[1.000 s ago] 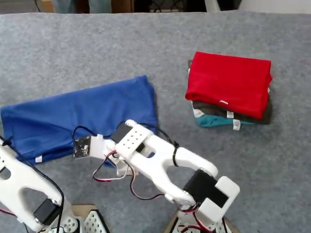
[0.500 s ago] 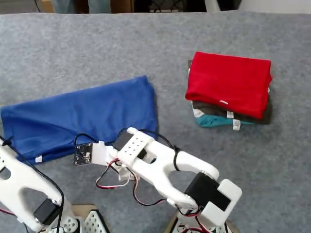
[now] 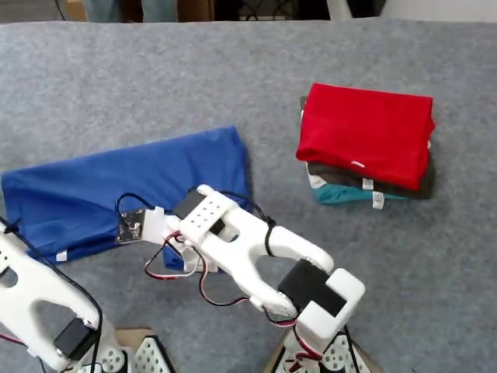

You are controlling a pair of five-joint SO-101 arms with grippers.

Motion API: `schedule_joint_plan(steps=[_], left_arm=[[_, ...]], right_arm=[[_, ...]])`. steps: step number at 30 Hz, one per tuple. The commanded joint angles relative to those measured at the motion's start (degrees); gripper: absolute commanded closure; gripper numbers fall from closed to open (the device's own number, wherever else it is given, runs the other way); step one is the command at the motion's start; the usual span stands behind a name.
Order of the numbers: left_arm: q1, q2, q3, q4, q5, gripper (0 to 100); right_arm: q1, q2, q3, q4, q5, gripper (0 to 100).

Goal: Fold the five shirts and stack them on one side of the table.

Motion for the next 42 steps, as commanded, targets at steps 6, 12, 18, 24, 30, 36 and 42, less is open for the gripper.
schedule_joint_plan(steps=[6, 12, 18, 24, 30, 36, 42], left_arm=[[-0.4, 1.76, -6.55, 0.18, 0.0, 97], [-0.4, 1.76, -6.55, 0.18, 0.0, 97], [-0.4, 1.76, -6.55, 0.18, 0.0, 97], [-0.48, 1.76, -6.55, 0.18, 0.0, 97], [-0.48, 1.76, -6.55, 0.18, 0.0, 97], [-0.48, 1.76, -6.64, 0.18, 0.0, 97], [-0.48, 1.76, -6.64, 0.18, 0.0, 97]], right_arm=[[1.23, 2.86, 0.04, 1.58, -2.64, 98.5], [-0.79, 2.86, 0.31, 1.67, -2.64, 91.3], [-3.08, 3.21, 1.01, 2.99, -2.46, 71.5], [-3.69, 3.21, 1.27, 2.73, -2.73, 83.5], [-2.81, 3.3, 0.66, 2.37, -5.98, 97.5], [-2.64, 3.12, 0.57, 1.93, -9.41, 98.5], [-1.58, 2.15, 0.48, 1.58, -10.64, 98.5]])
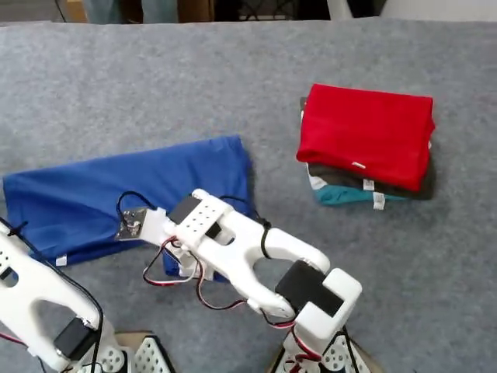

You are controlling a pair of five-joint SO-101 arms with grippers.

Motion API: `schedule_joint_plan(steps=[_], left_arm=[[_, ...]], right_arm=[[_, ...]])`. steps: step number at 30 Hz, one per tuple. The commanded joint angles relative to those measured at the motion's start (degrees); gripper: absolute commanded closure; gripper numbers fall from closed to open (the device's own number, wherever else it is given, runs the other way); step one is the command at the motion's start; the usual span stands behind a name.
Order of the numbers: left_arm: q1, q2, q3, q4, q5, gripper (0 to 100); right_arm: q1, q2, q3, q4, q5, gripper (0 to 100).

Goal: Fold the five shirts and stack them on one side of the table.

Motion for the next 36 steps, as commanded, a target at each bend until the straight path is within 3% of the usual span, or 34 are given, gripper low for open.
schedule_joint_plan(steps=[1, 4, 8, 10, 21, 32, 36], left_arm=[[-0.48, -0.97, -2.68, 0.18, 0.0, 97], [-0.48, -0.97, -2.68, 0.18, 0.0, 97], [-0.57, -0.97, -2.68, 0.18, 0.0, 97], [-0.57, -0.97, -2.68, 0.18, 0.0, 97], [-0.57, -0.97, -2.68, 0.18, 0.0, 97], [-1.01, -1.05, -2.68, 0.18, 0.0, 97], [-1.1, -1.05, -2.68, 0.18, 0.0, 97]], right_arm=[[-0.35, 0.57, 0.75, -0.09, -0.53, 98.5], [-1.76, -2.59, 2.77, -0.35, 0.79, 96.1], [-3.69, -4.7, 8.48, -3.69, 0.79, 72.2], [-5.01, -4.97, 9.27, -3.96, 0.7, 68.5], [-5.54, -4.62, 8.84, -4.22, -1.23, 97.8], [-3.69, -4.0, 7.78, -3.6, -4.31, 98.5], [-2.29, -6.55, 3.21, 2.02, -4.22, 98.5]])
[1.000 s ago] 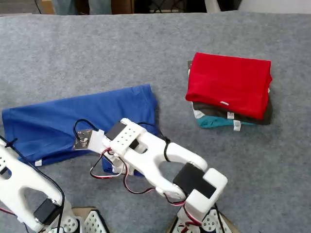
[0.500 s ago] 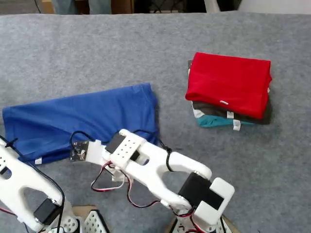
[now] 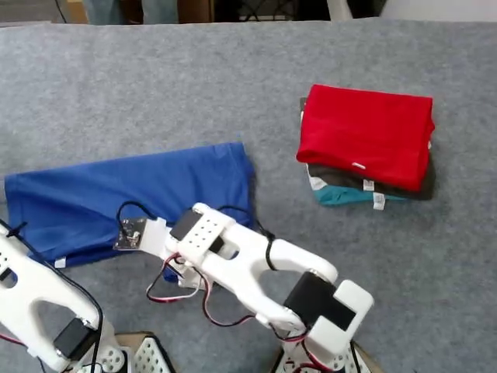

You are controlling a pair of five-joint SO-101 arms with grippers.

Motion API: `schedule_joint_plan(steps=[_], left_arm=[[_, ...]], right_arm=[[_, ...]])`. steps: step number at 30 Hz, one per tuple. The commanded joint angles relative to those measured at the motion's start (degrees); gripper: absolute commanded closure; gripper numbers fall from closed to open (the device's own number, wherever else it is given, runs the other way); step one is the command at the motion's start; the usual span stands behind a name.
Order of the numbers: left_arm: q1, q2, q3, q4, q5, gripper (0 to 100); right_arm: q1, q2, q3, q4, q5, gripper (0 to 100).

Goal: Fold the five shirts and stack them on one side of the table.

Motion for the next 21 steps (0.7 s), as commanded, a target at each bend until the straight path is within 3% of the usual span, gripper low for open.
schedule_joint_plan(steps=[1, 5, 11, 21], left_arm=[[-0.48, -1.05, -2.68, 0.18, 0.0, 97], [-0.48, -1.05, -2.68, 0.18, 0.0, 97], [-0.4, -1.05, -2.68, 0.18, 0.0, 97], [-0.48, -1.05, -2.68, 0.18, 0.0, 97]], right_arm=[[1.67, -1.8, -4.26, 5.8, -0.18, 98.5], [6.33, -1.89, -13.32, 10.2, 0.79, 98.5], [10.11, 4.7, -28.18, 14.51, 8.97, 98.5], [10.2, 19.12, -48.4, 20.84, 31.82, 98.4]])
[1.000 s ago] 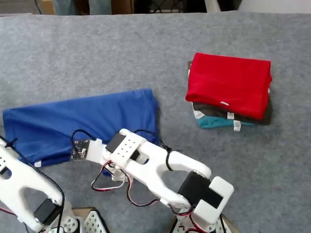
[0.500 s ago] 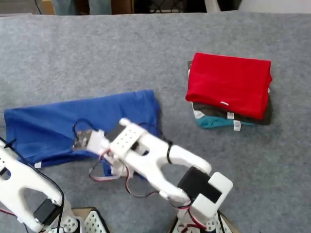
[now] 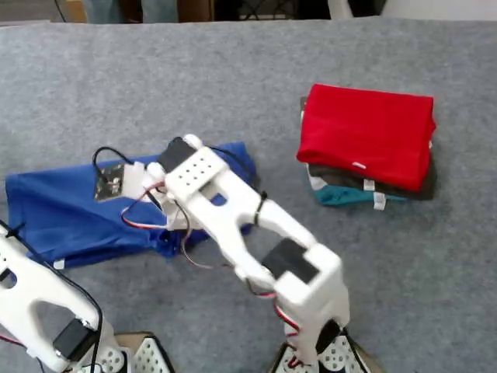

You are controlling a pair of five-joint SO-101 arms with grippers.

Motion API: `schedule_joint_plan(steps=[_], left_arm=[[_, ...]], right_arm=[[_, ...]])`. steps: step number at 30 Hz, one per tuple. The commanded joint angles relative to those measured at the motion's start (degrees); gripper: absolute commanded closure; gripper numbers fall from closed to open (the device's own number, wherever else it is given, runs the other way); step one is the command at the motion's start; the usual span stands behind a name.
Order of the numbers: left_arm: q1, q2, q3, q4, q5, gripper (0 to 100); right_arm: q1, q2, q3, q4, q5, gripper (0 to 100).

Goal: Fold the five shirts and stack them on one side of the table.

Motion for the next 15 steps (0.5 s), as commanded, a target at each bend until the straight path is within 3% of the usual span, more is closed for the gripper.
schedule_joint_plan(steps=[1, 6, 15], left_arm=[[-0.48, -1.05, -2.68, 0.18, 0.0, 97], [-0.57, -1.05, -2.68, 0.18, 0.0, 97], [-1.19, -2.29, -2.68, 0.18, -0.09, 97]], right_arm=[[0.79, 3.65, -7.52, 2.73, 8.26, 98.4], [1.23, 9.63, -13.67, 5.54, 14.68, 98.4], [3.96, 16.04, -27.38, 5.27, 15.03, 98.3]])
